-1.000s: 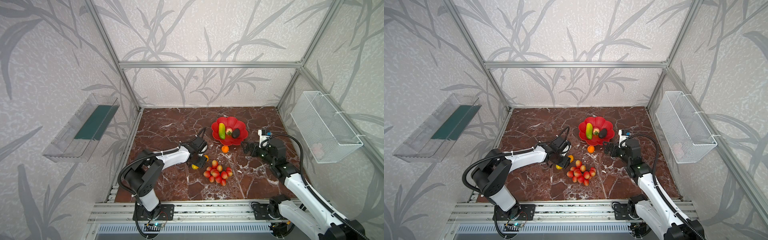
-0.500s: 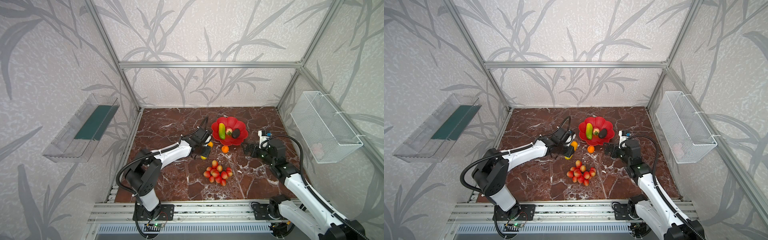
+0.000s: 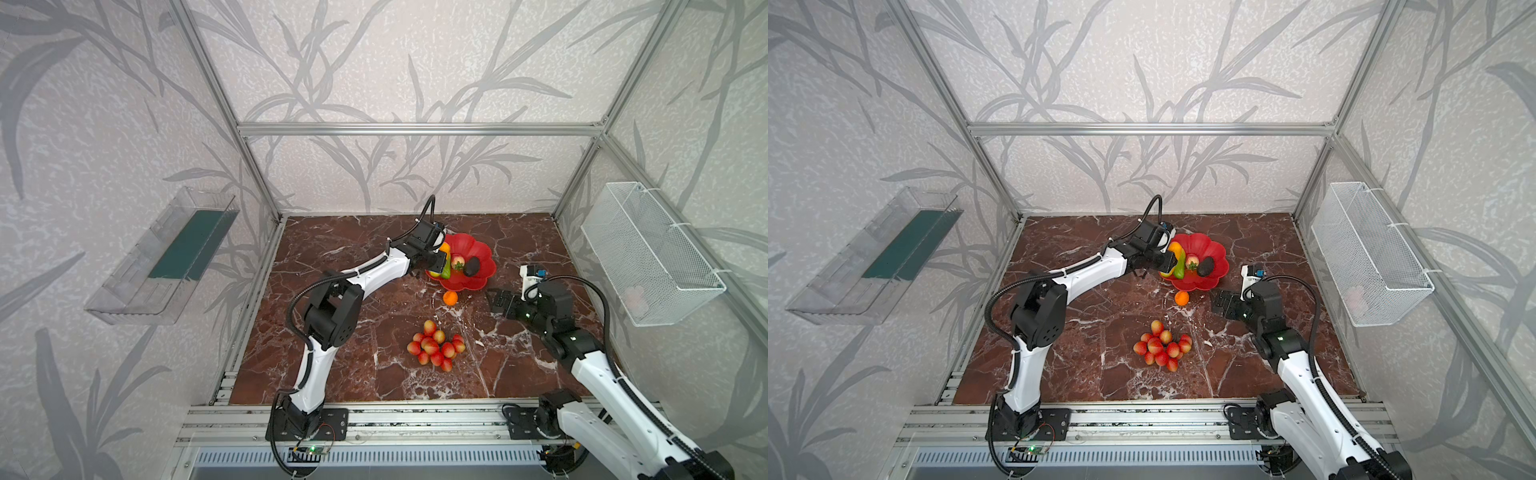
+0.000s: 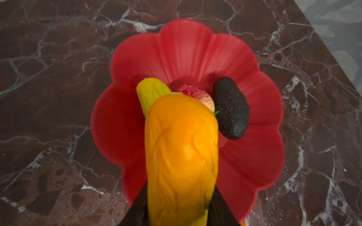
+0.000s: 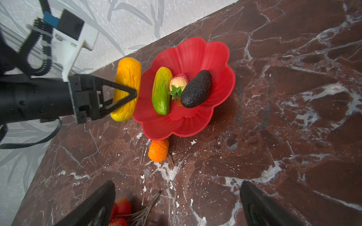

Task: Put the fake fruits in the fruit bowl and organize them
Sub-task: 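Place the yellow fruit in the red bowl beside the cucumber, then lift away, then lower the right gripper onto the small orange fruit while the left arm withdraws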

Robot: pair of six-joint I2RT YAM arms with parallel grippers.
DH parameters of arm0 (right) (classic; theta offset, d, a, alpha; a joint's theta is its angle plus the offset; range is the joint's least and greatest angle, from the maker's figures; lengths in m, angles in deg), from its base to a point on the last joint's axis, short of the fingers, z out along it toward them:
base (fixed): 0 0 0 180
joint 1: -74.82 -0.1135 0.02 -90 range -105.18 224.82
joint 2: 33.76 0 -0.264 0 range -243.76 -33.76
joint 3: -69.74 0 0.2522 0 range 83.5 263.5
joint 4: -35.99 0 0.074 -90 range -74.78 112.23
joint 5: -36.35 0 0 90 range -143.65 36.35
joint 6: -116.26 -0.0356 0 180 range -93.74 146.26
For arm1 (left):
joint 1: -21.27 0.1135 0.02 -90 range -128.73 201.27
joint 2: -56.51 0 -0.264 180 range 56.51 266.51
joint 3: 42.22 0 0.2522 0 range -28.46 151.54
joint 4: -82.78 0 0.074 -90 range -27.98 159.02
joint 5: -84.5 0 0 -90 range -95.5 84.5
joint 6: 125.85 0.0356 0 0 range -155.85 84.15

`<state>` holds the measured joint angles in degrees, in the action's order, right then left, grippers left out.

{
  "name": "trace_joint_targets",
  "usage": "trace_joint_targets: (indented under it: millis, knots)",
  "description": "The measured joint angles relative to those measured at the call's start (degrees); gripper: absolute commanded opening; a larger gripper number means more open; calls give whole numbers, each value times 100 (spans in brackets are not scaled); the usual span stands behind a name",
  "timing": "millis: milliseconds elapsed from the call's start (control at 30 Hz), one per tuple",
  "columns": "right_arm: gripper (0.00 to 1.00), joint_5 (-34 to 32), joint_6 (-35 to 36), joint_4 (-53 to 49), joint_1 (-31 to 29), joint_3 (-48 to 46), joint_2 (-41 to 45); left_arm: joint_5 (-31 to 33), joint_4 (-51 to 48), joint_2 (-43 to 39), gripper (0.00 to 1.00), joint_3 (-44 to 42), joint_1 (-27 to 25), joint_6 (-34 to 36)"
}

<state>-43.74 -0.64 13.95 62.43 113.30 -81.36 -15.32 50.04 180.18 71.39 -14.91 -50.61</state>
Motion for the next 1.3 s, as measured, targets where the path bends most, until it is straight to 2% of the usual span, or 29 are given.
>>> trace_joint_targets:
  millis: [100, 200, 367, 667, 833, 1000, 1167, 1300]
  knots:
    - [99, 0, -11, -70, 0, 2, 15, -4, -22, 254, 42, 170, 59, -87]
    - [99, -28, -9, -181, 0, 2, 81, -24, -28, 422, 51, 315, 114, -203]
    - [99, -98, 33, -323, 0, 7, 214, -131, -20, 494, 60, 498, 103, -345]
    - [98, -94, 68, -365, 0, 13, 63, -101, 101, 310, 62, 496, 109, -363]
    - [95, 13, 2, -240, -140, 13, -426, 304, 361, -905, 72, -557, 170, -28]
    - [92, -74, -101, 118, -717, 13, -1001, 686, 999, -2774, 83, -1902, 330, 271]
    - [84, -313, -221, 459, -1187, 74, -1679, 846, 1423, -4282, 89, -3202, 619, 437]
    - [79, -492, -284, 717, -1456, 262, -2229, 1010, 1368, -5082, 91, -4009, 793, 745]
